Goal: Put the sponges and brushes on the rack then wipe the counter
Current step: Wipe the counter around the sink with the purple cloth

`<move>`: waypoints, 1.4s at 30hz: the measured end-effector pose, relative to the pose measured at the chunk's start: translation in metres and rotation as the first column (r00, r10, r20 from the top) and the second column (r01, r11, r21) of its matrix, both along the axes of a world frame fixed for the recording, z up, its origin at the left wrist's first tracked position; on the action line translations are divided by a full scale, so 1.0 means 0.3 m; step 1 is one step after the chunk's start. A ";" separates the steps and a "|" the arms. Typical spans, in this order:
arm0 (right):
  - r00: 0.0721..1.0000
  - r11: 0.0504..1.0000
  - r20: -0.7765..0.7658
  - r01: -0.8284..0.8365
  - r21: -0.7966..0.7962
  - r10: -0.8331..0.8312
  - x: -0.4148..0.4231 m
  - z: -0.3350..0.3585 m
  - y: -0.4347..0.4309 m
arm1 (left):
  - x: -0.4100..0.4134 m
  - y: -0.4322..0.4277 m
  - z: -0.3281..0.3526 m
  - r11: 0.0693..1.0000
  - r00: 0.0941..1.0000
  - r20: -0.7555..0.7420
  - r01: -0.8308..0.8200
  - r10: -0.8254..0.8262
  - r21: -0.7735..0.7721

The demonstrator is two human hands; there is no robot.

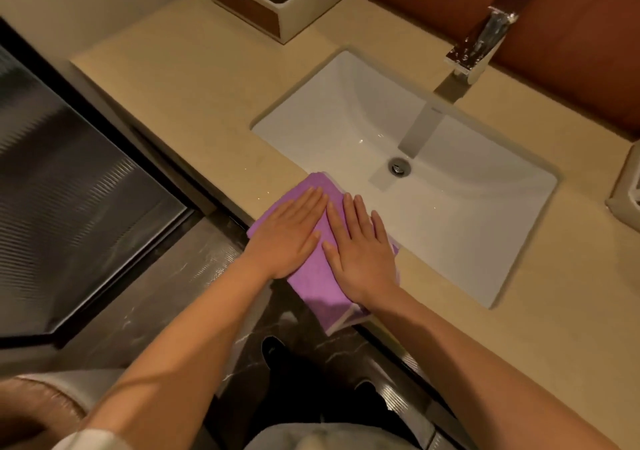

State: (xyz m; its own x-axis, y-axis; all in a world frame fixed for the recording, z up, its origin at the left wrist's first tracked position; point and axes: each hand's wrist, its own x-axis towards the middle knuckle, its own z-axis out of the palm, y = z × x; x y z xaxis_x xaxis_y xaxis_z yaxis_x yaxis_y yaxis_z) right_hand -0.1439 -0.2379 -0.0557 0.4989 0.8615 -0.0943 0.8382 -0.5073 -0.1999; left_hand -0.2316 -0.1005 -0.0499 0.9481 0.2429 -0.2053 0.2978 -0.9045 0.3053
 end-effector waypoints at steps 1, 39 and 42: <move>1.000 1.000 -0.003 0.007 -0.005 -0.007 -0.010 -0.002 0.046 | -0.007 0.044 0.003 1.000 1.000 -0.004 -0.002 0.002 -0.003; 0.982 0.980 -0.065 0.180 0.085 -0.175 0.047 -0.033 0.874 | 0.187 0.911 0.003 0.974 0.972 0.078 0.218 -0.222 0.054; 0.982 0.980 -0.121 0.162 0.119 -0.148 0.072 -0.040 0.914 | 0.214 0.957 -0.006 0.966 0.967 0.063 0.241 -0.247 0.092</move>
